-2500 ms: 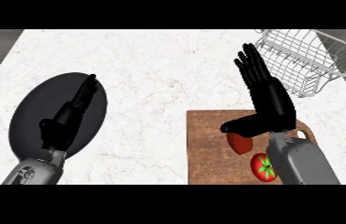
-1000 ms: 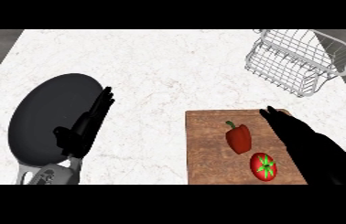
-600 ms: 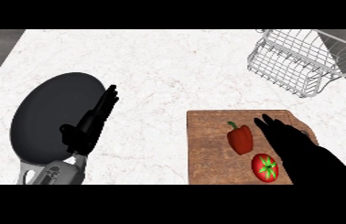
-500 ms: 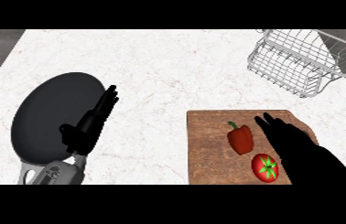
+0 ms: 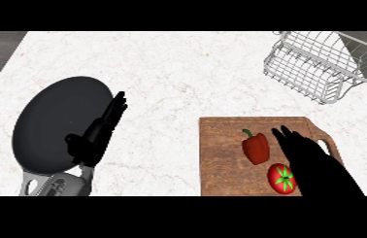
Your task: Pick the tomato from the cutting board and place it in the tiered basket
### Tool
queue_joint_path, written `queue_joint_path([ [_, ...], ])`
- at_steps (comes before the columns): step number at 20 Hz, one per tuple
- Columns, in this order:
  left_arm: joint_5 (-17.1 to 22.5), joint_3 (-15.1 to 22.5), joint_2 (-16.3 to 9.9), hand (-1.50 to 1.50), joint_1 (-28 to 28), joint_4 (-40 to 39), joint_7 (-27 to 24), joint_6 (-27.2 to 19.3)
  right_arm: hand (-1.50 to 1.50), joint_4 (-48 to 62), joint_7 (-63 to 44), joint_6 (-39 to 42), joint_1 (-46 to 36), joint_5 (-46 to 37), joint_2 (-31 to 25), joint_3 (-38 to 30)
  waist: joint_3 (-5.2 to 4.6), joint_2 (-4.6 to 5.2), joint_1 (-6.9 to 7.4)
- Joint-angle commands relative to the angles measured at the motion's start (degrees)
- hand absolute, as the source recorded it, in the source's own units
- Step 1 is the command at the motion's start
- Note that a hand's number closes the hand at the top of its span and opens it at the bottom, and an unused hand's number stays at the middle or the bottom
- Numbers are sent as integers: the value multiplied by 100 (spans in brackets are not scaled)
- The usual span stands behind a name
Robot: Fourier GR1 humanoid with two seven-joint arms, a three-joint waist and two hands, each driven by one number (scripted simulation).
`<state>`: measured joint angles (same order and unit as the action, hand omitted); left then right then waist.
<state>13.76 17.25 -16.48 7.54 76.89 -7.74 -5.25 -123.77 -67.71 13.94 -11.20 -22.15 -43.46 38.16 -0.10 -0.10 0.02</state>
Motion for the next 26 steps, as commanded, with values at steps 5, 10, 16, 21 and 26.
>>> queue_joint_path([
  [5, -54, -228, 100, 0, 154, -404, -107, 122, -150, 319, -871, 26, 327, -776, 646, 306, 4, 8, -41],
  [10, -86, -156, 20, 0, -227, 263, 83, 147, -150, 749, -452, -5, 601, -779, 643, -133, 9, -1, 6],
  [16, -263, -340, 253, 0, 270, -497, -127, 219, -150, 1278, 75, 224, 559, -786, 935, -525, 7, 23, -18],
  [21, -297, -396, 136, 0, 6, 311, 373, 189, -150, 1483, 182, 375, 566, -1070, 1264, -634, 10, 8, 39],
  [26, -527, -461, 424, 0, -16, -254, -61, 403, -150, 1572, 735, 172, 1125, -1532, 1437, -712, 9, 11, -9],
])
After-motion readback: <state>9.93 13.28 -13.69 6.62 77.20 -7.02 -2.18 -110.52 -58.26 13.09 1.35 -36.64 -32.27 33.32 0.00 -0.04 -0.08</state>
